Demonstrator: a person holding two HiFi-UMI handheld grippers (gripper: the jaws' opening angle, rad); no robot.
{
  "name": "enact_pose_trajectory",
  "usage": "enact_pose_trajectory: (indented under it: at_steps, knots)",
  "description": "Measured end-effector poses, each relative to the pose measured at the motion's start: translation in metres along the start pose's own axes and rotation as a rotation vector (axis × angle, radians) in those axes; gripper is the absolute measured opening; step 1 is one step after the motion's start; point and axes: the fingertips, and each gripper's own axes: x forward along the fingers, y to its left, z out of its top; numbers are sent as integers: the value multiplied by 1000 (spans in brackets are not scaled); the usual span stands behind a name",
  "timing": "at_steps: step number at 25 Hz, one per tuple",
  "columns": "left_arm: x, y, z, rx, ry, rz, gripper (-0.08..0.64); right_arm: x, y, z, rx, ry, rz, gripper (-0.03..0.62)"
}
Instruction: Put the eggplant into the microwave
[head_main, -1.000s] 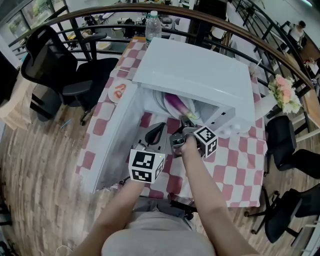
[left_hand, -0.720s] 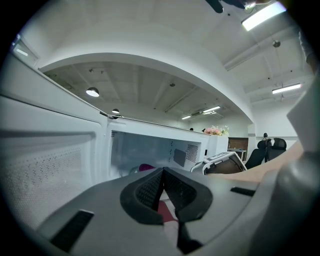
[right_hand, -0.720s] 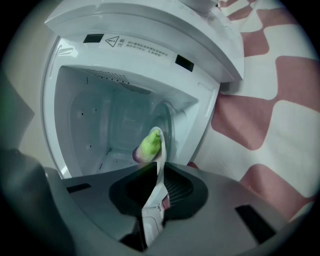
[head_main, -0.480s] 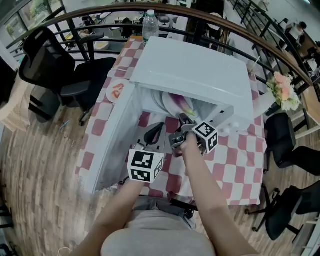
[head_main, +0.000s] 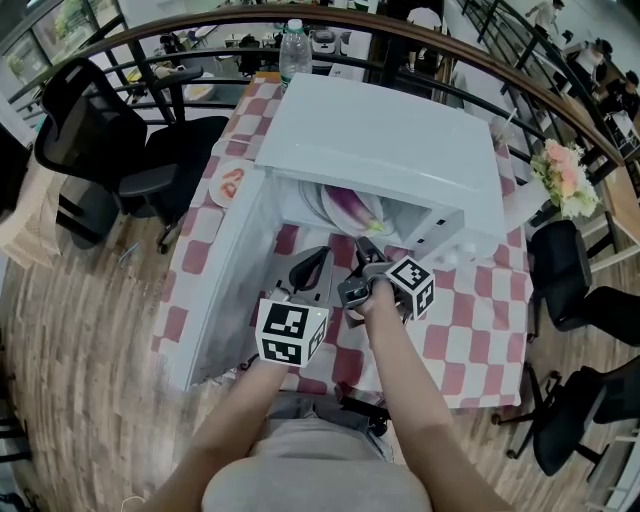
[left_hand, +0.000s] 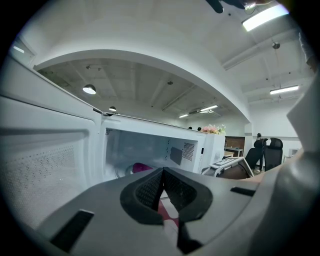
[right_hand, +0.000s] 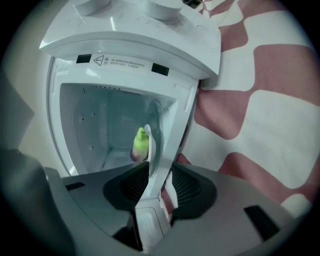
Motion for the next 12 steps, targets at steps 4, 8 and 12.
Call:
enact_pose_trajectory:
  at_steps: [4,8,12]
  knots:
    - [1,-1,-2,0,12,-2,5,1,-10,2,10,-7,-22,147]
    - [2,1,-4,-4,19,2,5,3,-7,1,19,0,-10,147]
    - [3,3,-7,-10,31,7,5,7,-4,-2,24,9,-2,147]
